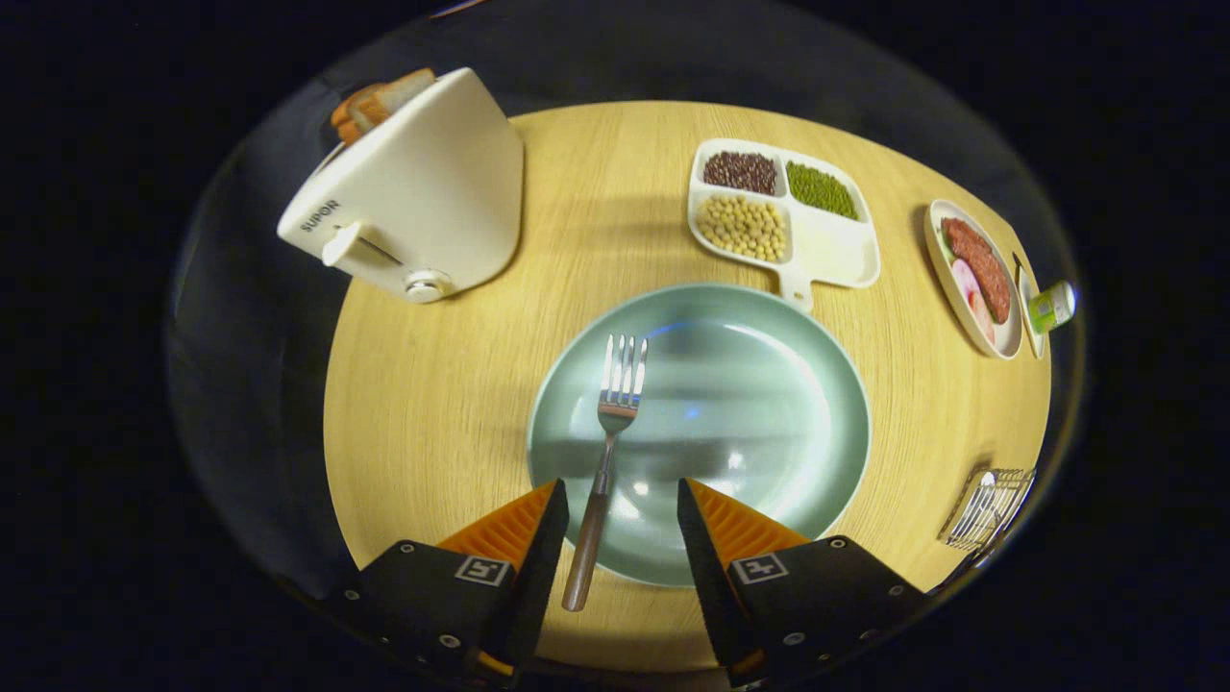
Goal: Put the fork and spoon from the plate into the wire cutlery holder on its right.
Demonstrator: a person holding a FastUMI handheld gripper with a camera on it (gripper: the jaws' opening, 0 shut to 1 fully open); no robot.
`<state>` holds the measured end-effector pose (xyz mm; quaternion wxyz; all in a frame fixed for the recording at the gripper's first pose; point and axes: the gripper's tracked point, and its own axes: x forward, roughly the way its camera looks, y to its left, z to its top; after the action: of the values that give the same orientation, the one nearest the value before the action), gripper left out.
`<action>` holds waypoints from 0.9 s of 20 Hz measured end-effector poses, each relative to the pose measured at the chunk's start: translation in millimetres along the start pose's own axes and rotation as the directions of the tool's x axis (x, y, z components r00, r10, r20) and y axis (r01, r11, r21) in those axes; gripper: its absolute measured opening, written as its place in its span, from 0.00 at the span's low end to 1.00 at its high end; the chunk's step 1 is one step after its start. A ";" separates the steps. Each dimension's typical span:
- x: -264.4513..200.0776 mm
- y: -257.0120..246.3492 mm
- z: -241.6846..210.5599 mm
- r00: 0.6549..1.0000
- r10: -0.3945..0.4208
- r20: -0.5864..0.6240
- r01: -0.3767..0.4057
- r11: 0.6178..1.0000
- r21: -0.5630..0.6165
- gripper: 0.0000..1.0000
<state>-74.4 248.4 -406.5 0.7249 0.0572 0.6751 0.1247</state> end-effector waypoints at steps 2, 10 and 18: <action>6.4 -0.7 1.2 1.000 -0.001 -0.026 0.002 1.000 0.013 0.61; 24.7 4.9 -11.8 0.993 -0.055 -0.109 0.059 0.998 0.032 0.17; 1.1 -12.4 0.5 1.000 -0.029 -0.005 0.029 0.999 0.030 0.03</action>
<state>-72.5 236.8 -410.7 0.7242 0.0579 0.6792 0.1042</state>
